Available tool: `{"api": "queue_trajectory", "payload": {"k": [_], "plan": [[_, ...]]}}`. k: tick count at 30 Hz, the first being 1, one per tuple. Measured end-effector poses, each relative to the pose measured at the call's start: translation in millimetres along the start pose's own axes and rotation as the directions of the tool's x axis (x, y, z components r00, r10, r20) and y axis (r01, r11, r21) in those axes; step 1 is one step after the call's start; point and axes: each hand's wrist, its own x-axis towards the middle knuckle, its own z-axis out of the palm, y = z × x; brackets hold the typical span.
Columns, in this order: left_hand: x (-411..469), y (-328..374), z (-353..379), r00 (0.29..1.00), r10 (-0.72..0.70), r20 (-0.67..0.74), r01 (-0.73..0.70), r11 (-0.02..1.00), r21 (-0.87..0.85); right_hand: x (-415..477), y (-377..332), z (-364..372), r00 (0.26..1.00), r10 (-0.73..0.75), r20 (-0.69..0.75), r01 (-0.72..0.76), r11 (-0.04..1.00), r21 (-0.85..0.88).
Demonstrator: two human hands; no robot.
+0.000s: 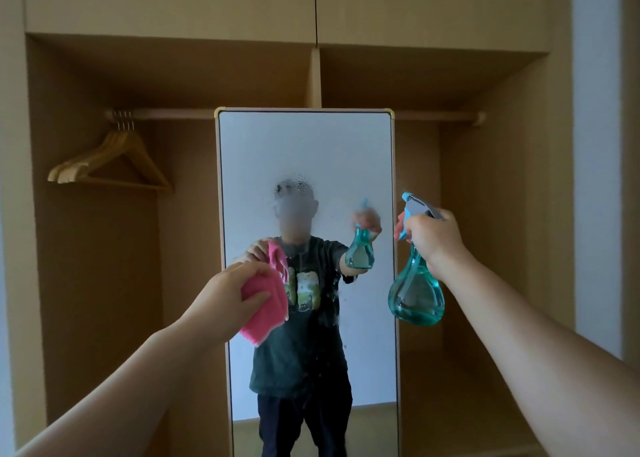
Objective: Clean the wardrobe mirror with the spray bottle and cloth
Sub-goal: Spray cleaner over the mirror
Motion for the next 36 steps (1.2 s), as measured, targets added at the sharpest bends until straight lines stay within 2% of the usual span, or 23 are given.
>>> {"api": "queue_trajectory", "payload": {"k": [4, 7, 13, 18, 22, 30, 36], "plan": [[-7, -5, 6, 1.0, -0.021, 0.02, 0.021, 1.0, -0.014, -14, 11, -13, 0.994, 0.014, 0.107, -0.013, 1.0, -0.007], [-18, -12, 13, 0.999, -0.013, 0.045, 0.015, 0.999, -0.03, -19, 37, -23, 0.979, 0.083, 0.188, -0.082, 0.997, -0.013], [-45, -27, 36, 0.992, -0.061, 0.112, 0.067, 0.997, -0.047, -39, 101, -28, 0.953, 0.236, 0.193, -0.208, 0.966, -0.153], [-58, -35, 47, 0.987, -0.103, 0.125, 0.111, 0.992, -0.061, -48, 125, -27, 0.919, 0.332, 0.211, -0.29, 0.934, -0.207], [-62, -37, 46, 0.988, -0.108, 0.107, 0.117, 0.99, -0.074, -47, 130, -27, 0.916, 0.335, 0.219, -0.285, 0.93, -0.231], [-68, -42, 42, 0.989, -0.113, 0.092, 0.119, 0.991, -0.063, -57, 118, -19, 0.95, 0.225, 0.215, -0.184, 0.963, -0.195], [-73, -46, 34, 0.988, -0.131, 0.077, 0.136, 0.989, -0.064, -60, 107, -5, 0.908, 0.278, 0.314, -0.225, 0.954, -0.197]]}}
